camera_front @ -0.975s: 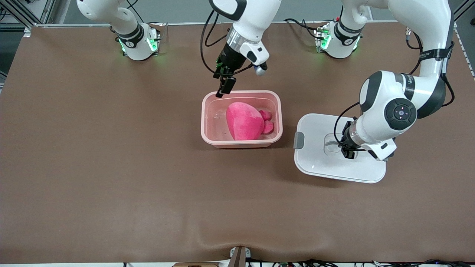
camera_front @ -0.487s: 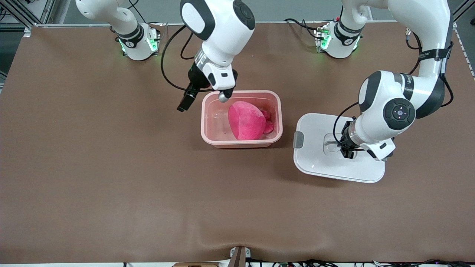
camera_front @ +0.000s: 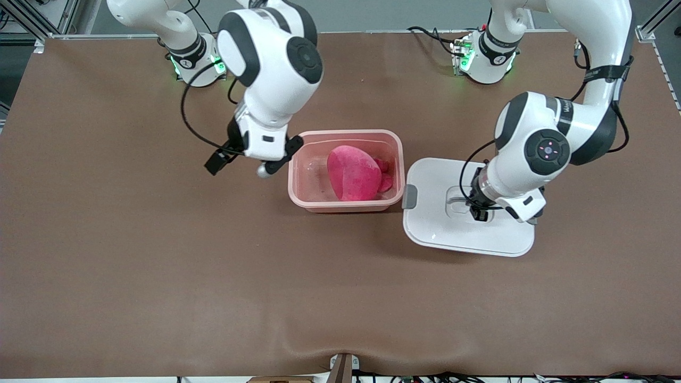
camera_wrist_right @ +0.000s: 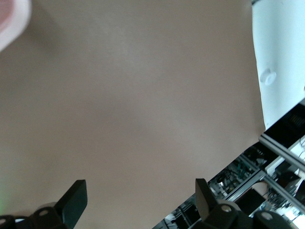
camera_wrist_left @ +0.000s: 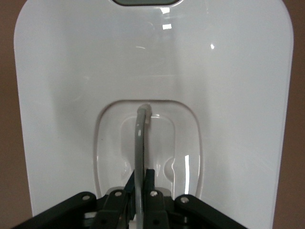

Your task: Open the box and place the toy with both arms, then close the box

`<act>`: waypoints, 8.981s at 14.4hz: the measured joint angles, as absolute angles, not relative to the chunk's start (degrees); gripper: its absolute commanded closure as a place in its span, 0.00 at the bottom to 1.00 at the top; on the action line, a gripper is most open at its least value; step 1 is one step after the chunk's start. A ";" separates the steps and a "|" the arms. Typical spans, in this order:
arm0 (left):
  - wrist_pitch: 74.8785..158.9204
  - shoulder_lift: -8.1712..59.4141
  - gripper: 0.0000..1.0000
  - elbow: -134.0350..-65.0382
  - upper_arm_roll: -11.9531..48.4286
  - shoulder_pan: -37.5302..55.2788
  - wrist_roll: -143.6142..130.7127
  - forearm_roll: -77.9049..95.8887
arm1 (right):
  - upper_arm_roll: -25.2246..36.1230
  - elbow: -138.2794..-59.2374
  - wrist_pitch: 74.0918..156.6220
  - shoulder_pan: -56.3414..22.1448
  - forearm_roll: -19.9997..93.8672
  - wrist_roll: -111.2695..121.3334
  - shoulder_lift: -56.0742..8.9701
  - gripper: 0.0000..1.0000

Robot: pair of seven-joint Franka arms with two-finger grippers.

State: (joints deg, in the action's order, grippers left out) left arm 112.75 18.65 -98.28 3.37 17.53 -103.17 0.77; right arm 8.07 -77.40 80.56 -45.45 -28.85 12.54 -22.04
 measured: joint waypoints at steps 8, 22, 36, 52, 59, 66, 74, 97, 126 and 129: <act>112.93 18.30 1.00 -95.80 10.10 18.83 -116.36 0.77 | 9.33 -77.27 81.65 -26.78 -13.96 9.90 -16.30 0.00; 115.34 23.00 1.00 -92.82 10.86 30.85 -132.81 -0.10 | 9.37 -83.09 87.16 -9.76 2.32 6.44 -14.44 0.00; 119.69 25.91 1.00 -92.30 10.87 38.31 -137.96 -1.05 | 9.36 -86.23 89.68 -6.82 2.36 5.96 -12.72 0.00; 121.81 27.84 1.00 -92.24 10.88 39.33 -142.39 -2.91 | 9.34 -85.95 88.62 -2.57 3.55 6.01 -10.78 0.00; 122.58 29.00 1.00 -92.16 10.90 40.79 -143.82 -4.79 | 9.26 -84.93 82.24 -0.34 3.62 8.99 -7.18 0.00; 122.65 29.37 1.00 -92.21 11.02 41.07 -143.78 -8.08 | 6.80 -81.94 81.76 -1.11 3.65 9.79 -7.20 0.00; 122.52 29.37 0.73 -92.21 11.02 41.48 -143.50 -8.99 | -0.49 -79.62 79.17 3.29 3.53 6.99 -6.13 0.00; 111.79 20.15 0.00 -90.05 9.73 28.09 -113.80 -9.05 | -2.98 -85.84 81.39 2.41 1.05 3.13 -0.14 0.00; 98.80 5.63 0.00 -89.80 9.18 -2.17 -28.01 -2.94 | -3.71 -86.64 84.18 4.24 3.91 -0.47 -0.17 0.00; 93.90 2.17 0.00 -89.81 5.82 -2.05 -21.56 -1.65 | -3.72 -86.72 84.20 4.24 3.64 -0.36 -0.17 0.00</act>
